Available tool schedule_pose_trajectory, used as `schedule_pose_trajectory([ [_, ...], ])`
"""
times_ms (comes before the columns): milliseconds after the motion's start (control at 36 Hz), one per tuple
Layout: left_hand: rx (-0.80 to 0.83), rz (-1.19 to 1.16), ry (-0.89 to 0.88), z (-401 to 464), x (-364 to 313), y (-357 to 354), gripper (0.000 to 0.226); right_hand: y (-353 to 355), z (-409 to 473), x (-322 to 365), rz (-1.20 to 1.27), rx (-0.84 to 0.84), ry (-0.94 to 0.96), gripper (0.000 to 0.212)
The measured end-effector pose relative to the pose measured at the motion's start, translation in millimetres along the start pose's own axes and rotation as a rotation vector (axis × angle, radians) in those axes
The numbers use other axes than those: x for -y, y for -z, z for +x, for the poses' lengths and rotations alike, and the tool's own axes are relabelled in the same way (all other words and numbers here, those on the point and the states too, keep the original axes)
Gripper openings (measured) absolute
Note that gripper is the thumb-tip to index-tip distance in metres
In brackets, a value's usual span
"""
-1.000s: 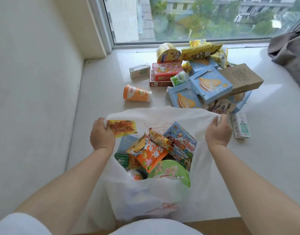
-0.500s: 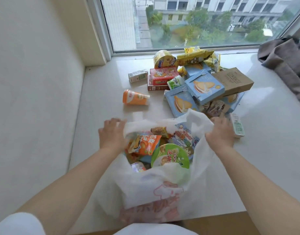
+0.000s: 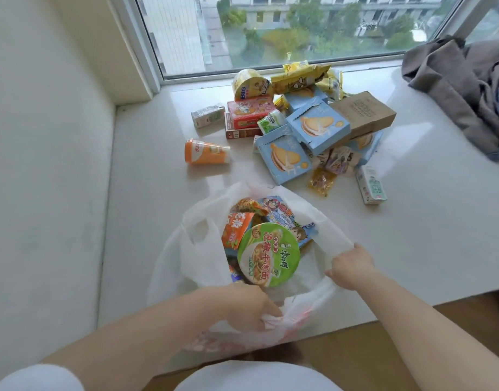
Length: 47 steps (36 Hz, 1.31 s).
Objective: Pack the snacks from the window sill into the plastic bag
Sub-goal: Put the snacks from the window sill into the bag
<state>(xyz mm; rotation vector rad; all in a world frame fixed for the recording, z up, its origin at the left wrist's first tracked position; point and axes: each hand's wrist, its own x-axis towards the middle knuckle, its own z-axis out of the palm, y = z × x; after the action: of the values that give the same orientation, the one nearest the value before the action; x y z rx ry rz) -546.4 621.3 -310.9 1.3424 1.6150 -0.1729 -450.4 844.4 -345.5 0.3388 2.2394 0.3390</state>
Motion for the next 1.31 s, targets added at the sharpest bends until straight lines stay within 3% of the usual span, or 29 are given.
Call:
schedule_pose_trajectory([
  [111, 0.13, 0.045, -0.035, 2.6, -13.5, 7.7, 0.052, 1.4, -12.5, -2.7, 0.074, -0.13, -0.169, 0.032],
  [250, 0.258, 0.072, 0.002, 8.0, -19.9, 17.6, 0.043, -10.8, -29.0, 4.6, 0.203, 0.062, -0.214, 0.03],
  [306, 0.262, 0.054, 0.097, 11.3, -19.1, 21.5, 0.059, -17.9, -32.4, 3.7, 0.211, 0.124, -0.221, 0.031],
  [361, 0.11, -0.061, 0.174, 12.5, -19.9, 32.4, 0.07, -16.6, -32.7, 0.5, 0.24, 0.088, -0.252, 0.029],
  [472, -0.411, -0.232, 0.156, 21.8, -6.3, 64.7, 0.041, 3.0, -20.3, 2.0, 0.385, -0.306, -0.301, 0.032],
  [528, -0.677, -0.202, 0.227, 31.3, 13.0, 77.0, 0.031, 17.7, -10.3, 6.2, 0.501, -0.518, -0.32, 0.036],
  [583, -0.81, -0.114, 0.312, 39.2, 32.4, 87.5, 0.03, 32.9, 3.5, 9.1, 0.585, -0.639, -0.309, 0.043],
  [667, -0.822, 0.085, 0.412, 45.5, 52.9, 100.0, 0.035, 56.6, 25.8, 10.0, 0.659, -0.635, -0.269, 0.054],
  [778, -0.847, 0.067, 0.439, 60.5, 61.9, 112.2, 0.034, 70.3, 57.6, -1.4, 0.647, -0.584, -0.272, 0.062],
  [917, -0.833, 0.02, 0.395, 95.6, 53.5, 139.7, 0.031, 62.0, 87.8, -25.7, 0.557, -0.417, -0.206, 0.037],
  [1056, -0.741, -0.042, 0.394, 140.9, 38.0, 174.6, 0.034, 39.4, 110.3, -62.1, 0.557, -0.268, -0.169, 0.037],
  [1139, -0.711, -0.068, 0.381, 166.6, 27.3, 195.2, 0.035, 30.6, 120.1, -85.6, 0.691, -0.275, -0.14, 0.037],
  [1306, -0.618, -0.159, 0.325, 213.0, 15.5, 223.2, 0.036, 19.1, 133.6, -127.0, 0.853, -0.348, -0.331, 0.035],
])
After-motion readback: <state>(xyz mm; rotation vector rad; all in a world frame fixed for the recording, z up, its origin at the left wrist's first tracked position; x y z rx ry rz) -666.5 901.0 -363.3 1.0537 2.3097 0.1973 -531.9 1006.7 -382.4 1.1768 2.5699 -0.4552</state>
